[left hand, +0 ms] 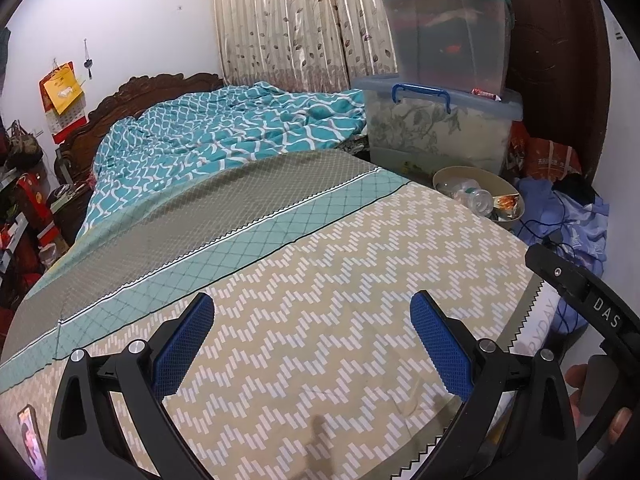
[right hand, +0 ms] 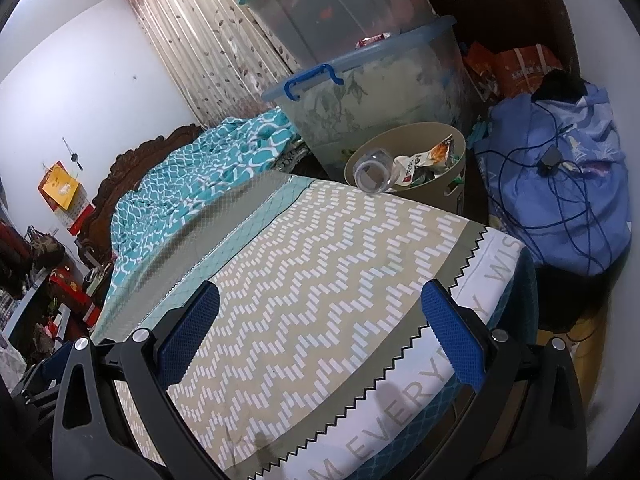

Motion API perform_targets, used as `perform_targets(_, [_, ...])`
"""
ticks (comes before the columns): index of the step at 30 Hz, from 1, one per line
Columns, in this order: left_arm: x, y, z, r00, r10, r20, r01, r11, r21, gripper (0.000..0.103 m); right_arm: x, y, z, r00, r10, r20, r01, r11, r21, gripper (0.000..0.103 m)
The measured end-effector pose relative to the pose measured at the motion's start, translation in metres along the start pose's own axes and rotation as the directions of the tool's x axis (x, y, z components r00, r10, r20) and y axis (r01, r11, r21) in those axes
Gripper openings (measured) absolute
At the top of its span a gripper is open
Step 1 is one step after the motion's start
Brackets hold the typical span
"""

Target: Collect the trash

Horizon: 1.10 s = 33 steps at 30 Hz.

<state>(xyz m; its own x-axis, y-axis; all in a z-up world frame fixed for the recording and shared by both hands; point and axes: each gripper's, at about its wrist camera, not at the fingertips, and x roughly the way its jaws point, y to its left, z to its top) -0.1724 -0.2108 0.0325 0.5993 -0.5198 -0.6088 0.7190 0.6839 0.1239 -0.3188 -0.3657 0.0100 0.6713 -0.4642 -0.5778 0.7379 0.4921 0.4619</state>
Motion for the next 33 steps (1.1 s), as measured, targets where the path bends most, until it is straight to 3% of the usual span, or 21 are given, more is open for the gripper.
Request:
perform_targets(12, [0.000,0.007,-0.001,1.000,-0.009,-0.011,0.009,1.000,-0.018,0.095,0.000,0.001,0.000,0.999,-0.034,-0.004,0.034,0.999,-0.004,0.100])
perform_targets(17, [0.005,0.014,-0.002,0.997,-0.058,-0.046,0.055,0.997,-0.053,0.095,-0.001,0.003,0.000,0.999,-0.035,-0.003,0.035,0.999,-0.007,0.100])
perform_targets(25, [0.007,0.021,-0.001,0.998,-0.038,-0.053,0.033,0.996,-0.082,0.095,-0.003,0.005,0.001,0.999,-0.037,-0.004,0.037,0.999,-0.006,0.100])
perform_targets(33, [0.005,0.016,0.000,0.999,0.005,-0.042,-0.007,0.999,-0.049,0.095,-0.002,0.006,0.000,0.999,-0.033,-0.016,0.033,0.999,-0.001,0.100])
